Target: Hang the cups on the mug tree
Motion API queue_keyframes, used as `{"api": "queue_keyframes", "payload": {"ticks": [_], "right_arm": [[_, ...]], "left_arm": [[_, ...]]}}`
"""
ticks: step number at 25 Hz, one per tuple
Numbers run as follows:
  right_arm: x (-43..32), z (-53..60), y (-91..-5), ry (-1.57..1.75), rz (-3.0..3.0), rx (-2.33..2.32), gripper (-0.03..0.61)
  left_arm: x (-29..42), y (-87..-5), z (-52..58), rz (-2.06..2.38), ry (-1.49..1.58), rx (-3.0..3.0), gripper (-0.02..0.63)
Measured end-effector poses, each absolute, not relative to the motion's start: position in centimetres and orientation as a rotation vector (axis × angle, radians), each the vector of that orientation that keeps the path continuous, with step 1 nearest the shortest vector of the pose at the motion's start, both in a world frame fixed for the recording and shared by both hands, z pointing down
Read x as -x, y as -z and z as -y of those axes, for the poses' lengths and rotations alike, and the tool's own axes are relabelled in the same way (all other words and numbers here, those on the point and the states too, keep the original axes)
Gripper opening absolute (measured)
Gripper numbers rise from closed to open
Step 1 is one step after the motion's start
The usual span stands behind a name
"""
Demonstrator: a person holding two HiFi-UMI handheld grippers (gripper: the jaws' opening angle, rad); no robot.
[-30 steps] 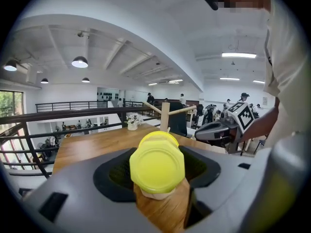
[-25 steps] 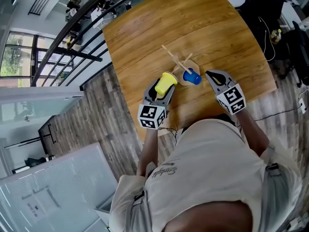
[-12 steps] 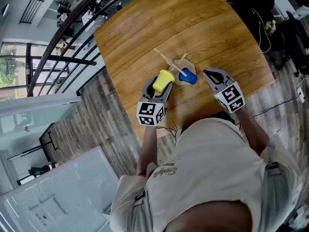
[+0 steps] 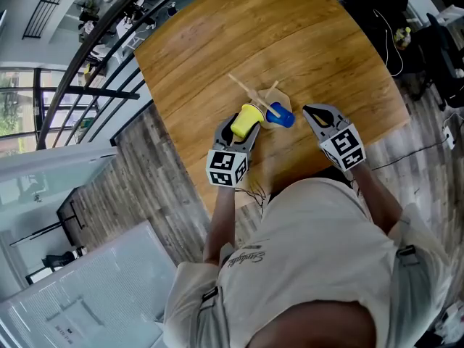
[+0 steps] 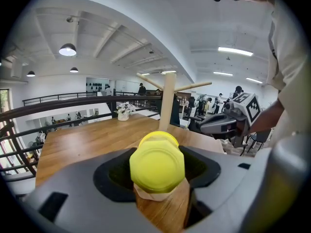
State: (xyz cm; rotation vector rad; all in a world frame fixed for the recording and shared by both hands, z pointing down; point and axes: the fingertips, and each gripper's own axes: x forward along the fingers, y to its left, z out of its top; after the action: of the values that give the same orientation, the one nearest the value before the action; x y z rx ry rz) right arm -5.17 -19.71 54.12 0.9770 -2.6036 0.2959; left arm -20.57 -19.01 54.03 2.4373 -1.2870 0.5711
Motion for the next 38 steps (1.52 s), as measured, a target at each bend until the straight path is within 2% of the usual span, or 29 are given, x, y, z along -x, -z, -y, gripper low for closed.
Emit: {"api": "queue_keyframes", "payload": {"ticks": [17,38], "right_arm": [[4.7,19.1,-53.9,-0.314,2.599,-1.005,-0.006],[6.8,18.3,-53.6,-0.263,2.638,-0.885,-0.006]], "left_arm": [[20.0,-54.4,19.9,1.300,-0.595,-2.476,0.273],[22.9,-51.1,16.8,1.417,-0.266,-2.440,0.275]]}}
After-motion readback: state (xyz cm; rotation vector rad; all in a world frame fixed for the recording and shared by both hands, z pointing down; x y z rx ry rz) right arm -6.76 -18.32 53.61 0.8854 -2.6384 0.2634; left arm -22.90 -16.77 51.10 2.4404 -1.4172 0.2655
